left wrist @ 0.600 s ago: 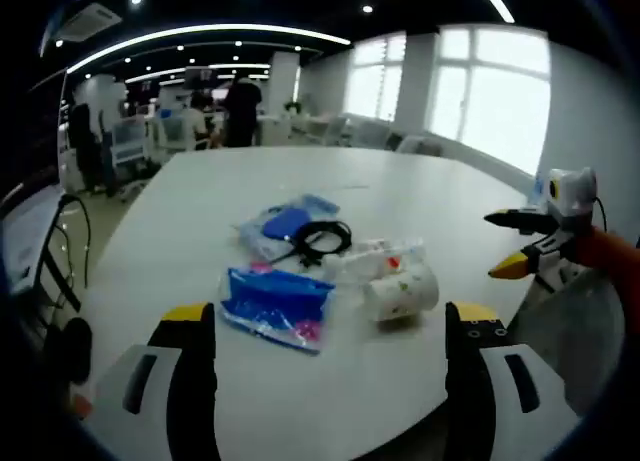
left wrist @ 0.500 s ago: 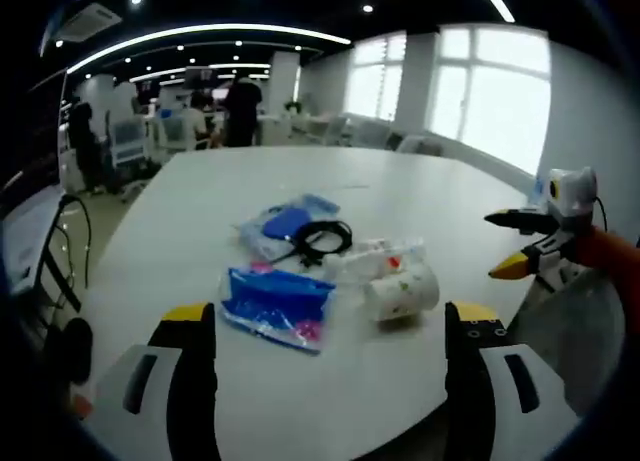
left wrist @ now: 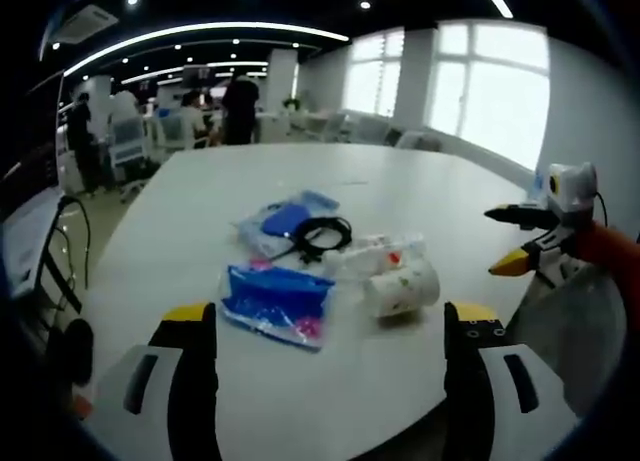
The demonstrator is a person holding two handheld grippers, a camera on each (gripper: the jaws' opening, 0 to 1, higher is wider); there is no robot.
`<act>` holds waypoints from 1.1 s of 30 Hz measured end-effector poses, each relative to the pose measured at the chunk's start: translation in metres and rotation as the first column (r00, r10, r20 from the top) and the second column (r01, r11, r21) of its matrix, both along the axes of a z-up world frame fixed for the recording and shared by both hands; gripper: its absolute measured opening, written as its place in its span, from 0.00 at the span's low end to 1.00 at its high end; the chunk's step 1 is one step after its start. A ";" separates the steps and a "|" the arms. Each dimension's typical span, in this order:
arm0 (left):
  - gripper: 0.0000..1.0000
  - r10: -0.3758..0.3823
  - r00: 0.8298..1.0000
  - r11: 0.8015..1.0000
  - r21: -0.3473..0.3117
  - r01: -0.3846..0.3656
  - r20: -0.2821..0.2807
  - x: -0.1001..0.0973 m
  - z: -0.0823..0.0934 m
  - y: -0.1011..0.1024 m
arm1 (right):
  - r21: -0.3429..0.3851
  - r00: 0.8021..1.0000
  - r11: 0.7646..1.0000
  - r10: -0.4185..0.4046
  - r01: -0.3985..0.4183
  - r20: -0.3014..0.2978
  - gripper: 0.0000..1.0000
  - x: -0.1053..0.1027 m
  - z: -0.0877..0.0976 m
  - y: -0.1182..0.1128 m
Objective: Arrange the tabletop items into an orderly group along one side of the table until the central work area is clear of visible clutter.
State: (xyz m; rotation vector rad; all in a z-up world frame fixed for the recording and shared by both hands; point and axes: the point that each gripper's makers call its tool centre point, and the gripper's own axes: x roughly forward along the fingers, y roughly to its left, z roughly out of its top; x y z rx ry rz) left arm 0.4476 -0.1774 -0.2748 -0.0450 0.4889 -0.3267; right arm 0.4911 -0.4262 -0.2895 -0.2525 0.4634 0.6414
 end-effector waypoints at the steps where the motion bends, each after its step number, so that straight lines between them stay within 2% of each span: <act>1: 0.92 -0.001 1.000 1.000 0.000 0.001 -0.001 0.000 0.000 0.000 | 0.000 1.000 1.000 0.001 -0.001 0.000 1.00 0.000 0.000 0.000; 33: 0.91 -0.001 1.000 1.000 0.001 0.001 -0.001 0.000 0.000 0.000 | -0.009 1.000 1.000 0.000 0.000 -0.005 1.00 0.000 -0.002 0.000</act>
